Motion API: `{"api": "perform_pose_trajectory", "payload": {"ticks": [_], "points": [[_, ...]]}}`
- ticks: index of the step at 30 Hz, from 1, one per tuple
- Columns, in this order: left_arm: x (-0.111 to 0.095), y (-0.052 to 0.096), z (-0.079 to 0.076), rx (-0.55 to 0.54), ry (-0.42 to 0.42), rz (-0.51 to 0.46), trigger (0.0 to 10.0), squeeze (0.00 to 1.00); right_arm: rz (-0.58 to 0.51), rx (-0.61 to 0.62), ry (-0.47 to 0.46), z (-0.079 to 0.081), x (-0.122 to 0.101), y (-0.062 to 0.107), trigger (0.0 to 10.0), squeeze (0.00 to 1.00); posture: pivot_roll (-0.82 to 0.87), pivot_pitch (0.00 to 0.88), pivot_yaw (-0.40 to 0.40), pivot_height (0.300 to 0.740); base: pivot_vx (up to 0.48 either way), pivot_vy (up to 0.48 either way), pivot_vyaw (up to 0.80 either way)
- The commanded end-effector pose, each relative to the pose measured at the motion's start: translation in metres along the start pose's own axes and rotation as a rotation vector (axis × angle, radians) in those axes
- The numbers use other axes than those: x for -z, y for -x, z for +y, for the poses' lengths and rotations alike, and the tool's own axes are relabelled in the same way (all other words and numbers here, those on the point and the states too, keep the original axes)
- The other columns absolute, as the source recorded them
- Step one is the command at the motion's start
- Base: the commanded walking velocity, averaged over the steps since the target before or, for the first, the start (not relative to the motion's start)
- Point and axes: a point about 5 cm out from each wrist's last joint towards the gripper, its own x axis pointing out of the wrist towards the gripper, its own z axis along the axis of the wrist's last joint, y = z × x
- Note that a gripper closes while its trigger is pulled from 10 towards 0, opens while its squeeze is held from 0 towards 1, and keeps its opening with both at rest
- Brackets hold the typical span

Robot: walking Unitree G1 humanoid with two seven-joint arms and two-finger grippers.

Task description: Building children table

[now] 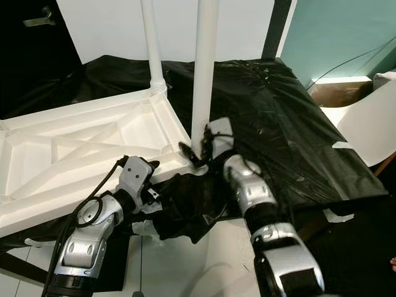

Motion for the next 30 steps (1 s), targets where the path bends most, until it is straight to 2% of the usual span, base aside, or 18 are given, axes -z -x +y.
{"api": "perform_pose_trajectory", "payload": {"ticks": [1,2,3,8,9,16,21,22,28,30], "points": [[-0.003,-0.001,0.006,-0.090,0.002,-0.004,10.0,0.00,0.018,-0.099,0.013,-0.002,-0.002,-0.004,10.0,0.00,0.09,0.000,-0.032,0.740,0.000,0.000,0.00],[-0.003,-0.001,0.006,-0.090,0.002,-0.004,10.0,0.00,0.018,-0.099,0.013,-0.002,-0.002,-0.004,10.0,0.00,0.09,0.000,-0.032,0.740,0.000,0.000,0.00],[-0.004,-0.002,0.006,-0.090,0.002,-0.007,10.0,0.00,0.035,-0.186,0.024,0.000,-0.004,-0.006,10.0,0.00,0.09,0.000,-0.031,0.740,0.000,0.000,0.00],[-0.004,-0.002,0.006,-0.090,0.002,-0.008,10.0,0.00,0.050,-0.240,0.028,0.001,-0.003,-0.006,10.0,0.00,0.09,0.000,-0.033,0.740,0.000,0.000,0.00],[-0.005,-0.001,0.006,-0.089,0.003,-0.010,10.0,0.00,0.060,-0.252,0.032,0.001,-0.002,-0.007,0.0,0.00,0.10,0.000,-0.039,0.740,0.000,0.000,0.00],[-0.004,0.002,0.006,-0.101,0.014,-0.011,10.0,0.00,0.111,-0.242,0.042,-0.004,0.006,-0.004,0.0,0.00,0.10,0.000,-0.044,0.740,0.000,0.000,0.00],[-0.004,0.002,0.005,-0.099,0.018,-0.012,10.0,0.00,0.135,-0.191,0.019,-0.009,0.010,-0.004,0.0,0.00,0.10,0.000,-0.042,0.740,0.000,0.000,0.00],[-0.004,0.001,0.005,-0.098,0.018,-0.011,10.0,0.00,0.142,-0.159,-0.001,-0.010,0.011,-0.005,10.0,0.00,0.10,0.000,-0.042,0.740,0.000,0.000,0.00],[-0.004,0.001,0.005,-0.093,0.019,-0.011,10.0,0.00,0.128,-0.108,-0.042,-0.005,0.013,-0.008,10.0,0.00,0.10,0.000,-0.040,0.740,0.000,0.000,0.00],[-0.004,0.002,0.004,-0.090,0.021,-0.009,10.0,0.00,0.122,-0.020,-0.109,-0.003,0.015,-0.011,10.0,0.00,0.09,0.000,-0.041,0.740,0.000,0.000,0.00]]}}
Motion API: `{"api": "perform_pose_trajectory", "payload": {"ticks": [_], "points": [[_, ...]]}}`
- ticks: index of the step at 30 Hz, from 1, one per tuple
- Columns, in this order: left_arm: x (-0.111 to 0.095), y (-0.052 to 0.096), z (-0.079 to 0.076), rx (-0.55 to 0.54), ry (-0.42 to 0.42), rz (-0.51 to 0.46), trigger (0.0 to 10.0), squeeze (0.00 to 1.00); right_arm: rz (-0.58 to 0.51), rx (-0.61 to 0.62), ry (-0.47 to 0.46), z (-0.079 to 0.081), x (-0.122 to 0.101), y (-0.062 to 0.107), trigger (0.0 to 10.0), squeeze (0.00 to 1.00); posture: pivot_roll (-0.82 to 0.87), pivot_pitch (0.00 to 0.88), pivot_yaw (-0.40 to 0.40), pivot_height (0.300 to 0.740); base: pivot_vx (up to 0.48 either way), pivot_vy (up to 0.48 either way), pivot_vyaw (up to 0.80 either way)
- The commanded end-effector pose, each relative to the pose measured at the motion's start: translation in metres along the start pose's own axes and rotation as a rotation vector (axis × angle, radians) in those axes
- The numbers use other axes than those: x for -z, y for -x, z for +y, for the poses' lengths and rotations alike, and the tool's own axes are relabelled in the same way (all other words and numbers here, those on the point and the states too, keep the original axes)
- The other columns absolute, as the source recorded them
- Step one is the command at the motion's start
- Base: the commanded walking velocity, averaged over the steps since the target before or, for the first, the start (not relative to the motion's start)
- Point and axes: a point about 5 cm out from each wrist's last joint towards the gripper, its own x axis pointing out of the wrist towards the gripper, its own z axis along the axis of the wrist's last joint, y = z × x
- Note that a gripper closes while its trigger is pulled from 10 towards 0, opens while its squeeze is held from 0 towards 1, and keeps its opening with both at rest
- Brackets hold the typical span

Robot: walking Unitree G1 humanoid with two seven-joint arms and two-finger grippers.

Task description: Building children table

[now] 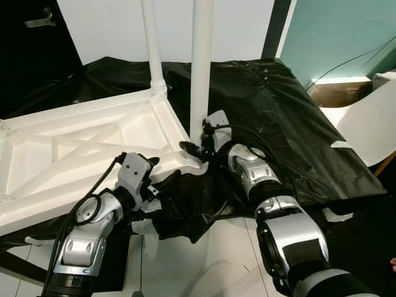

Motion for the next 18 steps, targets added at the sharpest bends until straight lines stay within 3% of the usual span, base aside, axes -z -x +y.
{"api": "perform_pose_trajectory", "payload": {"ticks": [1,4,7,8,11,13,15,18], "points": [[0.003,0.002,0.003,-0.087,0.011,0.014,10.0,0.00,0.028,0.058,-0.095,0.002,0.012,0.000,10.0,0.00,0.09,0.000,-0.041,0.740,0.000,0.000,0.00],[0.003,0.002,0.001,-0.082,0.018,0.015,10.0,0.00,0.012,0.218,-0.187,0.008,0.017,-0.004,10.0,0.00,0.09,0.000,-0.042,0.740,0.000,0.000,0.00],[0.003,0.001,0.000,-0.081,0.020,0.015,10.0,0.00,0.010,0.272,-0.207,0.010,0.018,-0.005,10.0,0.00,0.09,0.000,-0.042,0.740,0.000,0.000,0.00],[0.003,0.001,0.000,-0.079,0.023,0.015,10.0,0.00,0.005,0.386,-0.249,0.017,0.019,-0.009,10.0,0.00,0.08,0.000,-0.040,0.740,0.000,0.000,0.00],[0.003,0.000,0.000,-0.077,0.023,0.015,10.0,0.00,-0.003,0.423,-0.264,0.022,0.018,-0.010,10.0,0.00,0.08,0.000,-0.040,0.740,0.000,0.000,0.00],[0.002,-0.001,-0.001,-0.074,0.025,0.013,10.0,0.00,-0.011,0.463,-0.308,0.039,0.019,-0.017,10.0,0.00,0.08,0.000,-0.043,0.740,0.000,0.000,0.00],[0.001,-0.003,0.000,-0.075,0.027,0.008,10.0,0.00,-0.021,0.412,-0.322,0.055,0.017,-0.023,10.0,0.00,0.08,0.000,-0.044,0.740,0.000,0.000,0.00],[0.001,-0.003,-0.001,-0.076,0.030,0.006,10.0,0.00,-0.010,0.424,-0.319,0.054,0.017,-0.020,10.0,0.00,0.08,0.000,-0.050,0.740,0.000,0.000,0.00]]}}
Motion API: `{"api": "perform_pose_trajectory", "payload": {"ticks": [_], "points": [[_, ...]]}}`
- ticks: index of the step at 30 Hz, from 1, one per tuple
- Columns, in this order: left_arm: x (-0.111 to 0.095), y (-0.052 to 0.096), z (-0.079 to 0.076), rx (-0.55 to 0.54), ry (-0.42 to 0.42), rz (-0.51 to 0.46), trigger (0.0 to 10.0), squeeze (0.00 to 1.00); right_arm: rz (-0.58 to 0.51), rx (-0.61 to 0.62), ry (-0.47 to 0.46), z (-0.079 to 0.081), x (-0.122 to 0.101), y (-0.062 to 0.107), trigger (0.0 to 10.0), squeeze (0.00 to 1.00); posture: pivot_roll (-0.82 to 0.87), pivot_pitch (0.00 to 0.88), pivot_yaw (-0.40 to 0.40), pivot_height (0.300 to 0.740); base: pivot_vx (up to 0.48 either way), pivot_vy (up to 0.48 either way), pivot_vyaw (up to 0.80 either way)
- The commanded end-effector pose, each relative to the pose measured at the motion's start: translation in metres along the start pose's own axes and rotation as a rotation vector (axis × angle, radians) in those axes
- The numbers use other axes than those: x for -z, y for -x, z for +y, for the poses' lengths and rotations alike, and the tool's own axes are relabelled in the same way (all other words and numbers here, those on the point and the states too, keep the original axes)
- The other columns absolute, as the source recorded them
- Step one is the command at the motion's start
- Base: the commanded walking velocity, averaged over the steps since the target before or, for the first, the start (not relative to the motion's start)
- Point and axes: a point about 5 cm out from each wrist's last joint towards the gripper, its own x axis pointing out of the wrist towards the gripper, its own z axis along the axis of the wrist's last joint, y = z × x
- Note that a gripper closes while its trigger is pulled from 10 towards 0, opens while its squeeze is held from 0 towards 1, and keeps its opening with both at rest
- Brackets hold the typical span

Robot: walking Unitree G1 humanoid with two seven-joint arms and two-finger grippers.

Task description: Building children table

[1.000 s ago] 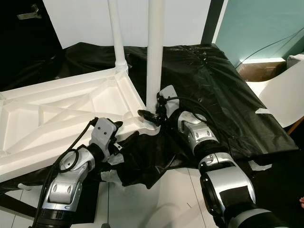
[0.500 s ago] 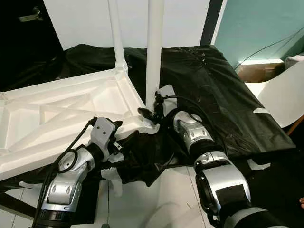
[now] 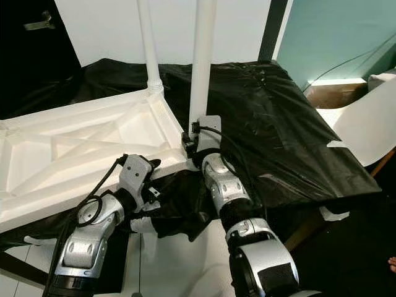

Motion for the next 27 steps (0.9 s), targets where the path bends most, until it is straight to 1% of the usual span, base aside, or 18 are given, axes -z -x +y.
{"api": "perform_pose_trajectory", "payload": {"ticks": [1,5,12,13,14,19,21,22,23,24,25,26,27], "points": [[0.000,-0.002,0.003,-0.084,0.011,0.004,10.0,0.00,0.084,-0.012,-0.116,0.016,0.019,0.003,10.0,0.00,0.08,0.000,-0.050,0.740,0.000,0.000,0.00],[0.001,0.000,0.003,-0.085,0.015,0.007,10.0,0.00,0.095,0.006,-0.129,0.018,0.020,0.005,10.0,0.00,0.09,0.000,-0.052,0.740,0.000,0.000,0.00],[0.002,0.001,0.002,-0.091,0.020,0.008,10.0,0.00,0.080,0.023,-0.102,0.016,0.016,0.007,10.0,0.00,0.09,0.000,-0.055,0.740,0.000,0.000,0.00],[0.002,0.001,0.002,-0.092,0.020,0.008,10.0,0.00,0.069,0.016,-0.089,0.015,0.015,0.008,10.0,0.87,0.09,0.000,-0.055,0.740,0.000,0.000,0.00],[0.002,0.001,0.003,-0.093,0.021,0.007,10.0,0.00,0.059,0.012,-0.078,0.014,0.013,0.008,10.0,1.00,0.09,0.000,-0.053,0.740,0.000,0.000,0.00],[0.002,0.001,0.002,-0.093,0.022,0.007,10.0,0.00,0.024,-0.023,-0.052,0.007,0.008,0.010,10.0,1.00,0.09,0.000,-0.055,0.740,0.000,0.000,0.00],[0.002,0.001,0.002,-0.094,0.022,0.008,10.0,0.00,-0.001,-0.090,-0.037,0.002,0.005,0.011,10.0,1.00,0.09,0.000,-0.052,0.740,0.000,0.000,0.00],[0.002,0.001,0.002,-0.094,0.022,0.008,10.0,0.00,-0.001,-0.090,-0.037,0.002,0.005,0.011,10.0,1.00,0.09,0.000,-0.052,0.740,0.000,0.000,0.00],[0.002,0.001,0.003,-0.095,0.022,0.008,10.0,0.00,-0.012,-0.148,-0.036,-0.002,0.003,0.011,10.0,1.00,0.09,0.000,-0.053,0.740,0.000,0.000,0.00],[0.002,0.001,0.003,-0.095,0.022,0.008,10.0,0.00,-0.012,-0.148,-0.036,-0.002,0.003,0.011,10.0,1.00,0.09,0.000,-0.053,0.740,0.000,0.000,0.00],[0.002,0.001,0.003,-0.096,0.022,0.008,10.0,0.00,-0.020,-0.191,-0.025,-0.007,0.000,0.012,10.0,1.00,0.09,0.000,-0.053,0.740,0.000,0.000,0.00],[0.002,0.001,0.004,-0.097,0.022,0.008,10.0,0.00,-0.027,-0.220,-0.014,-0.011,-0.002,0.012,10.0,0.23,0.09,0.000,-0.051,0.740,0.000,0.000,0.00],[0.002,0.001,0.004,-0.097,0.022,0.008,10.0,0.00,-0.027,-0.220,-0.014,-0.011,-0.002,0.012,10.0,0.23,0.09,0.000,-0.051,0.740,0.000,0.000,0.00]]}}
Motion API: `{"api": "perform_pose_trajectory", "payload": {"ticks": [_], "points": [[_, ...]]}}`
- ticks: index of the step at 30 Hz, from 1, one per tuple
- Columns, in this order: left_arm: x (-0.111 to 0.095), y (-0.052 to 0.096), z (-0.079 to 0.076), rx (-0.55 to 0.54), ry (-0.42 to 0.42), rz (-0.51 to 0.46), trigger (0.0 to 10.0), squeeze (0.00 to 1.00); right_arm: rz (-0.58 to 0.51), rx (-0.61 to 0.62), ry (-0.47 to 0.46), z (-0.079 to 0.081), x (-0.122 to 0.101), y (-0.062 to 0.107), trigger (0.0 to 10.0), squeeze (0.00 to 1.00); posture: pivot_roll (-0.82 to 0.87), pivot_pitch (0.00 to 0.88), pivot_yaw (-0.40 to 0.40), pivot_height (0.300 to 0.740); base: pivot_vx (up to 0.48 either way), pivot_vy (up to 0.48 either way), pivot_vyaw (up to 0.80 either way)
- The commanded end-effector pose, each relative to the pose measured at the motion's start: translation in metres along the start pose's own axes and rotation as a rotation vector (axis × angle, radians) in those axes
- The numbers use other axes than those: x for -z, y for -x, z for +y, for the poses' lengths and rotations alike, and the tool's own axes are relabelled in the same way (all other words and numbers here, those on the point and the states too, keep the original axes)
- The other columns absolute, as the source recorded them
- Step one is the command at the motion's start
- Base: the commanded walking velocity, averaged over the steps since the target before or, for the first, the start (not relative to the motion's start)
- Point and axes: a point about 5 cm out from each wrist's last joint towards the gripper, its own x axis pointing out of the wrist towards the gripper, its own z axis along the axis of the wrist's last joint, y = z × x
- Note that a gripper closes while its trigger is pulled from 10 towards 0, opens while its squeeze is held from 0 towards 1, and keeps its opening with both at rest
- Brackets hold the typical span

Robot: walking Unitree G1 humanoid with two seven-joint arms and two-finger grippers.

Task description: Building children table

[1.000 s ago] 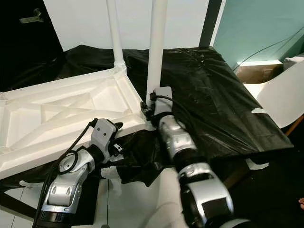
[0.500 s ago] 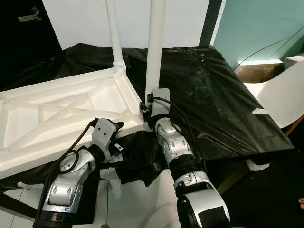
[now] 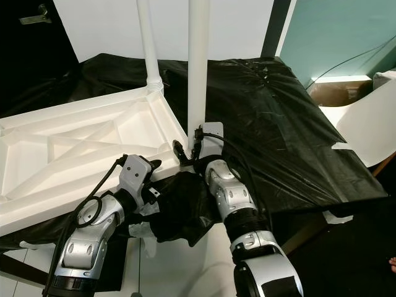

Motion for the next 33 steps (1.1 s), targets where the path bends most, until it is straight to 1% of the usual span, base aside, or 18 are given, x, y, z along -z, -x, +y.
{"api": "perform_pose_trajectory", "payload": {"ticks": [1,2,4,5,6,7,8,10,11,12,14,15,16,20,27,33], "points": [[0.001,0.000,0.004,-0.097,0.007,0.009,10.0,0.00,-0.022,-0.084,0.021,-0.001,-0.008,-0.002,10.0,0.00,0.09,0.000,-0.052,0.740,0.000,0.000,0.00],[0.001,0.000,0.004,-0.097,0.007,0.009,10.0,0.00,-0.022,-0.084,0.021,-0.001,-0.008,-0.002,10.0,0.00,0.09,0.000,-0.052,0.740,0.000,0.000,0.00],[0.001,0.000,0.005,-0.096,0.006,0.008,10.0,0.00,-0.007,-0.156,0.078,-0.010,-0.015,-0.005,10.0,0.00,0.09,0.000,-0.048,0.740,0.000,0.000,0.00],[0.001,0.000,0.005,-0.096,0.006,0.008,10.0,0.00,-0.007,-0.156,0.078,-0.010,-0.015,-0.005,10.0,0.00,0.09,0.000,-0.048,0.740,0.000,0.000,0.00],[0.000,-0.001,0.006,-0.096,0.005,0.006,10.0,0.00,0.018,-0.203,0.119,-0.014,-0.018,-0.007,10.0,0.00,0.09,0.000,-0.049,0.740,0.000,0.000,0.00],[0.000,-0.001,0.006,-0.096,0.005,0.006,10.0,0.00,0.018,-0.203,0.119,-0.014,-0.018,-0.007,10.0,0.00,0.09,0.000,-0.049,0.740,0.000,0.000,0.00],[-0.001,-0.001,0.006,-0.096,0.004,0.005,10.0,0.00,0.037,-0.241,0.165,-0.017,-0.022,-0.010,10.0,0.00,0.09,0.000,-0.049,0.740,0.000,0.000,0.00],[-0.001,-0.001,0.006,-0.096,0.004,0.005,10.0,0.00,0.037,-0.241,0.165,-0.017,-0.022,-0.010,10.0,0.00,0.09,0.000,-0.049,0.740,0.000,0.000,0.00],[-0.001,-0.002,0.007,-0.095,0.004,0.003,10.0,0.00,0.053,-0.276,0.206,-0.019,-0.025,-0.012,10.0,0.00,0.09,0.000,-0.051,0.740,0.000,0.000,0.00],[-0.001,-0.002,0.007,-0.095,0.004,0.002,10.0,0.00,0.067,-0.310,0.225,-0.018,-0.027,-0.014,10.0,0.00,0.09,0.000,-0.052,0.740,0.000,0.000,0.00],[-0.001,-0.002,0.007,-0.095,0.004,0.002,10.0,0.00,0.067,-0.310,0.225,-0.018,-0.027,-0.014,10.0,0.00,0.09,0.000,-0.052,0.740,0.000,0.000,0.00],[-0.001,-0.002,0.007,-0.096,0.003,0.002,10.0,0.00,0.075,-0.333,0.247,-0.017,-0.028,-0.015,4.5,0.00,0.09,0.000,-0.054,0.740,0.000,0.000,0.00],[-0.001,-0.001,0.007,-0.098,0.004,0.001,10.0,0.00,0.086,-0.354,0.252,-0.017,-0.027,-0.014,0.0,0.00,0.10,0.000,-0.059,0.740,0.000,0.000,0.00],[-0.001,-0.001,0.007,-0.101,0.004,0.000,10.0,0.00,0.097,-0.371,0.255,-0.017,-0.025,-0.013,0.0,0.00,0.10,0.000,-0.061,0.740,0.000,0.000,0.00],[0.000,0.000,0.004,-0.100,0.008,0.002,10.0,0.00,0.129,-0.360,0.225,-0.022,-0.016,-0.009,0.0,0.00,0.10,0.000,-0.065,0.740,0.000,0.000,0.00],[-0.001,0.000,0.003,-0.090,0.005,0.002,10.0,0.00,0.142,-0.289,0.187,-0.024,-0.008,-0.009,0.0,0.00,0.11,0.000,-0.076,0.740,0.000,0.000,0.00]]}}
